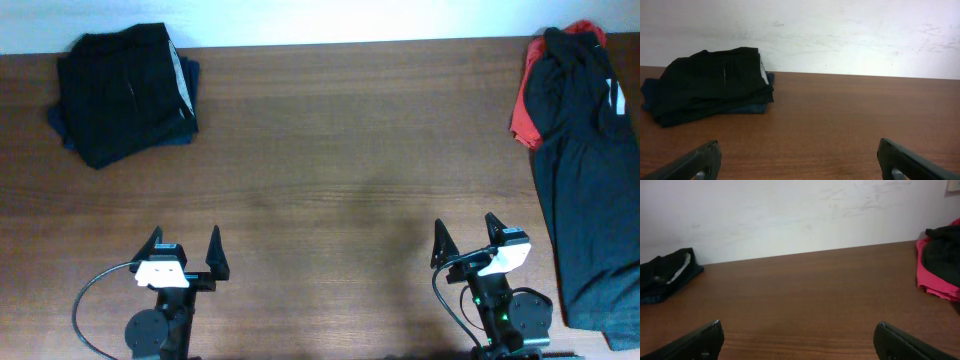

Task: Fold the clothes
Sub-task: 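Move the right gripper toward the shirt pile on the right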

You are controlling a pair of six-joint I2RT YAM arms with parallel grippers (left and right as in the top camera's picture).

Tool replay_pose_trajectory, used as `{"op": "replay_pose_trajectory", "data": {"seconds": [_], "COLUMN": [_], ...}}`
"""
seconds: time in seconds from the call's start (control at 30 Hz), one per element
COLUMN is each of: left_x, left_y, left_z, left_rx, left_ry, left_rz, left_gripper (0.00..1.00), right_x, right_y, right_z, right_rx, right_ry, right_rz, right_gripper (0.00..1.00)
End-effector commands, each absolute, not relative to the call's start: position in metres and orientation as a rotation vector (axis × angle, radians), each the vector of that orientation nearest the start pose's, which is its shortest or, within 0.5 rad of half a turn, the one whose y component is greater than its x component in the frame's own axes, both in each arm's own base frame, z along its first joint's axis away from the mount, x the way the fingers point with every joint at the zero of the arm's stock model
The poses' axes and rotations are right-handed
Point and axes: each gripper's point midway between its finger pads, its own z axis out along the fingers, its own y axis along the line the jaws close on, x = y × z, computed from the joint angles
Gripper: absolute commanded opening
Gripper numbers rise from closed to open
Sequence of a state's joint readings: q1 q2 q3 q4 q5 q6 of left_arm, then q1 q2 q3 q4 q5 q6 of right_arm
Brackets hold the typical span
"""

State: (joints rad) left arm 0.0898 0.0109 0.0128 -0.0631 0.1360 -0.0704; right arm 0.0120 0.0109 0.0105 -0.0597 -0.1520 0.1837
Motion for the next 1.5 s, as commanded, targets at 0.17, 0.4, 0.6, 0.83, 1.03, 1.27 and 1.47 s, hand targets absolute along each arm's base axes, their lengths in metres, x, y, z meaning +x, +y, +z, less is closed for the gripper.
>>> {"op": "replay_pose_trajectory", "data": {"seconds": [0.17, 0.4, 0.6, 0.83, 1.03, 1.27, 1.47], "left_x": [0.246, 0.246, 0.246, 0.246, 0.246, 0.246, 0.246], "left_y": [-0.005, -0.005, -0.005, -0.005, -0.005, -0.005, -0.005], "left_z": [0.159, 0.159, 0.159, 0.159, 0.159, 0.159, 0.159], "left_rx": [0.0, 0.0, 0.0, 0.0, 0.0, 0.0, 0.0], "left_ry": [1.639, 1.639, 1.639, 1.639, 1.639, 1.639, 1.639], "left_rz": [-0.099, -0.099, -0.099, -0.099, -0.099, -0.099, -0.099], "left_gripper": [0.99, 0.99, 0.99, 0.99, 0.99, 0.99, 0.99], "right_x": [0.244, 0.244, 0.244, 0.244, 0.244, 0.214, 0.212], "right_y": [0.028, 0.028, 0.028, 0.028, 0.028, 0.102, 0.103], "right_z": [0.159, 0.159, 0.159, 0.159, 0.159, 0.164, 0.192], "right_rx": [0.028, 0.028, 0.028, 0.028, 0.028, 0.056, -0.032], "right_ry": [1.643, 1.643, 1.643, 1.643, 1.643, 1.71, 1.604], "right_rz": [0.269, 0.269, 0.269, 0.269, 0.269, 1.007, 0.981], "right_gripper": [0.99, 0.99, 0.99, 0.99, 0.99, 0.99, 0.99]}}
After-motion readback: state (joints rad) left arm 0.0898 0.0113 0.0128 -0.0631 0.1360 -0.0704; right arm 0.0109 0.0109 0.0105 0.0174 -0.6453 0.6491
